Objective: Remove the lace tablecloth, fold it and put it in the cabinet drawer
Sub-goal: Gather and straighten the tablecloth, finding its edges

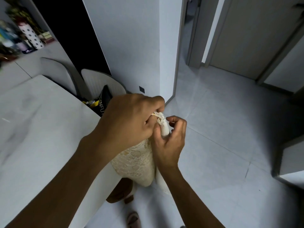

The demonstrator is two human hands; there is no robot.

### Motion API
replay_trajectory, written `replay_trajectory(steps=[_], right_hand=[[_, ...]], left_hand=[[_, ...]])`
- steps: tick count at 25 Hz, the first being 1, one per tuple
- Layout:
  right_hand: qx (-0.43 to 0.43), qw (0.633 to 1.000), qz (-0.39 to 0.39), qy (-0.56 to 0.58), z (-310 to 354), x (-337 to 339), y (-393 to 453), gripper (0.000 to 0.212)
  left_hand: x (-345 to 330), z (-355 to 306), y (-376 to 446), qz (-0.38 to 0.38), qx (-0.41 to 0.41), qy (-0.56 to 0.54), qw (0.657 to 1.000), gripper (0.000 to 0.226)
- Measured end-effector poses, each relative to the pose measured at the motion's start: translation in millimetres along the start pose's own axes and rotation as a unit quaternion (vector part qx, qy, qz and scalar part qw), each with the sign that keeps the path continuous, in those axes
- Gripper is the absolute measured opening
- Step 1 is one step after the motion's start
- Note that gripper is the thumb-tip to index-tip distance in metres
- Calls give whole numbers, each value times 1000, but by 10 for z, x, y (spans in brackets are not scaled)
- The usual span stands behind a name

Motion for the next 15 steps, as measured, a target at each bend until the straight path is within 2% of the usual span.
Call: replay_trajectory(steps=[3, 4, 7, 9, 10, 11, 13, 15], right_hand=[[106, 993, 0, -50, 178, 51, 44, 26], [117, 990, 9, -74, 161, 46, 22, 24], [29, 988, 44, -145, -159, 51, -87, 26], [-26, 977, 101, -186, -470, 91, -208, 15], [-31, 974, 137, -177, -581, 123, -259, 10], [-21, 973, 167, -159, -642, 159, -290, 17], [-12, 975, 189, -114, -709, 271, -302, 32], [-56, 987, 141, -45, -711, 397, -218, 29]], left_hand=[[-126, 60, -29, 30, 7, 3, 1000, 16], [-171, 81, -35, 33, 6, 3, 999, 18], [-298, 103, -36, 23, -6, -1, 1000, 24], [-407, 146, -31, 13, -40, 14, 999, 27], [-466, 190, -8, 4, -54, 21, 998, 25], [-521, 248, 30, -10, -51, 29, 998, 23], [-630, 388, 50, -60, 19, 52, 997, 23], [-746, 411, -134, -129, 103, 36, 986, 25]])
Point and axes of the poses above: each hand's wrist, its own y-axis towards the middle knuckle, its own x-axis out of the back of the hand, z = x × y, the point moved 6 cm from there along y, towards the middle knuckle, and after that the axes turned 10 degrees about x, right-handed, at the moved point
